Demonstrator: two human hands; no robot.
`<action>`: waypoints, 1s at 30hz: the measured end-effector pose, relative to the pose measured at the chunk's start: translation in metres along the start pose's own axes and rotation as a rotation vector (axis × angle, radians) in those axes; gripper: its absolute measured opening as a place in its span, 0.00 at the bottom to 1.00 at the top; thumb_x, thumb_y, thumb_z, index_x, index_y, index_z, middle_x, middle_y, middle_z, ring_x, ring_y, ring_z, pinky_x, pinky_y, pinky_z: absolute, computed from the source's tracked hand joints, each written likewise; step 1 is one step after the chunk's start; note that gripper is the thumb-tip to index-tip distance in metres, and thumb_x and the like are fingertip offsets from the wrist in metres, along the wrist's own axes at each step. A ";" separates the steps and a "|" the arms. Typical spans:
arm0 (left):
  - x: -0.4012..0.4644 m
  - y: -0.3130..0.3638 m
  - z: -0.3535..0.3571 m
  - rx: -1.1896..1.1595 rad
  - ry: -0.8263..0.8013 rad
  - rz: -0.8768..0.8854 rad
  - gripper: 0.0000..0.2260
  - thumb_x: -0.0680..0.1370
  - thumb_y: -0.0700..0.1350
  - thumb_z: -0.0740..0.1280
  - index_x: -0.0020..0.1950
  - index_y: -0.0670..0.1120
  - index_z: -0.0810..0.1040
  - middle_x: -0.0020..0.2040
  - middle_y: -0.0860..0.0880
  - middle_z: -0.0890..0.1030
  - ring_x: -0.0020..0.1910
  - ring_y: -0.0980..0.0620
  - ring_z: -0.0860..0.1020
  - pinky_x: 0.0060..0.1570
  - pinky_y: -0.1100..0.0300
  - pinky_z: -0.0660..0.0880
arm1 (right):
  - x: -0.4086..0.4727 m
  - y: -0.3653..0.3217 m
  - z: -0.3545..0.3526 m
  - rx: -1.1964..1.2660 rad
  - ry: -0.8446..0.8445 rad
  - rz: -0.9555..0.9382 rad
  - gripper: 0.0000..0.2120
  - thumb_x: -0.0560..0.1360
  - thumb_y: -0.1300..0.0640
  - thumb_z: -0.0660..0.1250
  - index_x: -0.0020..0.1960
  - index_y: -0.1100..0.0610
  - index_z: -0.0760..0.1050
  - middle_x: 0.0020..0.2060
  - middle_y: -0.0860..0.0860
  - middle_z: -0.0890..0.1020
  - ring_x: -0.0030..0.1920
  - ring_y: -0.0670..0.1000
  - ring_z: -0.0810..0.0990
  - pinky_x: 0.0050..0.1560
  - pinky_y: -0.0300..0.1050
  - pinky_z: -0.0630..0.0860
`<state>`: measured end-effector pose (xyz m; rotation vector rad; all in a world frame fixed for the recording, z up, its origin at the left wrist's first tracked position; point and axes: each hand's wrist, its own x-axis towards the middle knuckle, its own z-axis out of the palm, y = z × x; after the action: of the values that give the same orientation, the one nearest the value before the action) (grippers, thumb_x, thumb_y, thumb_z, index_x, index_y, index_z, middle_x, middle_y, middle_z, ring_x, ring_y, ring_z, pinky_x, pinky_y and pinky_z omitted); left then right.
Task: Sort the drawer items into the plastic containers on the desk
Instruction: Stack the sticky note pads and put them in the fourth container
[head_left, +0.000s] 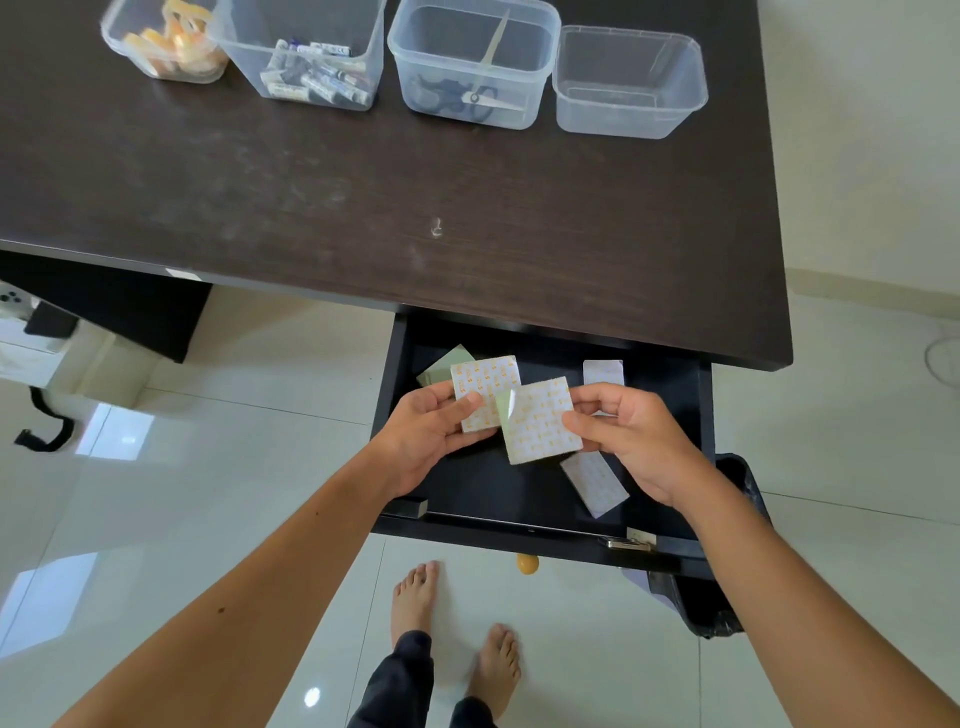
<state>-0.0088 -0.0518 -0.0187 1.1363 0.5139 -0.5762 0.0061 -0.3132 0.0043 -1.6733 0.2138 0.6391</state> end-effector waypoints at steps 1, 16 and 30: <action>-0.001 -0.001 0.001 0.017 -0.006 0.009 0.17 0.84 0.38 0.65 0.73 0.39 0.75 0.64 0.43 0.85 0.63 0.45 0.84 0.62 0.48 0.82 | 0.001 -0.002 0.002 0.024 0.024 -0.012 0.10 0.78 0.63 0.75 0.57 0.53 0.85 0.50 0.53 0.88 0.51 0.51 0.89 0.50 0.44 0.83; -0.009 0.004 0.002 0.179 -0.132 0.135 0.30 0.78 0.38 0.74 0.76 0.54 0.68 0.66 0.42 0.82 0.65 0.44 0.83 0.60 0.47 0.82 | 0.015 -0.003 0.029 -0.045 0.083 -0.070 0.11 0.79 0.59 0.76 0.60 0.51 0.84 0.50 0.52 0.88 0.51 0.52 0.90 0.54 0.52 0.86; -0.009 0.007 -0.005 0.223 -0.164 0.132 0.32 0.74 0.41 0.78 0.74 0.56 0.70 0.63 0.45 0.84 0.63 0.45 0.84 0.59 0.50 0.82 | 0.020 -0.007 0.041 -0.162 0.104 -0.078 0.11 0.76 0.57 0.78 0.58 0.51 0.85 0.47 0.51 0.88 0.48 0.52 0.89 0.52 0.56 0.87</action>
<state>-0.0112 -0.0431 -0.0094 1.3108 0.2356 -0.6163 0.0139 -0.2682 -0.0033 -1.8637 0.1735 0.5223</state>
